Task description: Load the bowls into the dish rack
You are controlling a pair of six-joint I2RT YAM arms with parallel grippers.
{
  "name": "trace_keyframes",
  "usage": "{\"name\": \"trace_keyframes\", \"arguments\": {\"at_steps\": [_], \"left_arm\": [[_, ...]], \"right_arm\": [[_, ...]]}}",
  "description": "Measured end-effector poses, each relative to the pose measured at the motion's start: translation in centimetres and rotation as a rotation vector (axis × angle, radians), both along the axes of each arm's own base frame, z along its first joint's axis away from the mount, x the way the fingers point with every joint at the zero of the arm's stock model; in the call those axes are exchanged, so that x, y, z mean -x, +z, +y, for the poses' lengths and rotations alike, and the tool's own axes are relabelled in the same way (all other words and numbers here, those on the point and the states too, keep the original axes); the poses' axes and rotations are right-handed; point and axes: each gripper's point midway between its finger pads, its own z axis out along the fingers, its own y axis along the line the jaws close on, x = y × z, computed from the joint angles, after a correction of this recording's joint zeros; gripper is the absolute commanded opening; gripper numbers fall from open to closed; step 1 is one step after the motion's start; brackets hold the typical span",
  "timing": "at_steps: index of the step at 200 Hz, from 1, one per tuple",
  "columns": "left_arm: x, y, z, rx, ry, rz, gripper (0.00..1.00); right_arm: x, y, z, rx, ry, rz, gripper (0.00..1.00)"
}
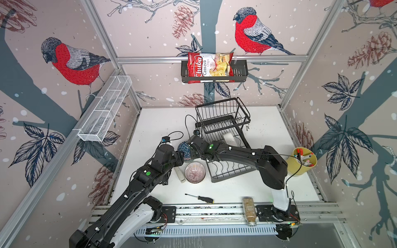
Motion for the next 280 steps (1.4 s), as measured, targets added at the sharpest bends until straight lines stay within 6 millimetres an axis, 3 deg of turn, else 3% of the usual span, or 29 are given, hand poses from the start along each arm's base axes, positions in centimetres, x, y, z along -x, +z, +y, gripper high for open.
{"name": "trace_keyframes", "arguments": {"at_steps": [80,150,280], "left_arm": [[0.1,-0.7,0.1,-0.006,0.001,0.012,0.48],[0.0,-0.9,0.1,-0.010,0.002,0.019,0.47],[-0.3,-0.3,0.5,-0.007,0.035,0.002,0.48]], "right_arm": [[-0.3,0.1,-0.1,-0.005,-0.015,-0.001,0.09],[-0.6,0.6,-0.2,-0.028,-0.034,0.000,0.00],[0.9,3.2,-1.6,-0.048,-0.002,-0.029,0.00]]}}
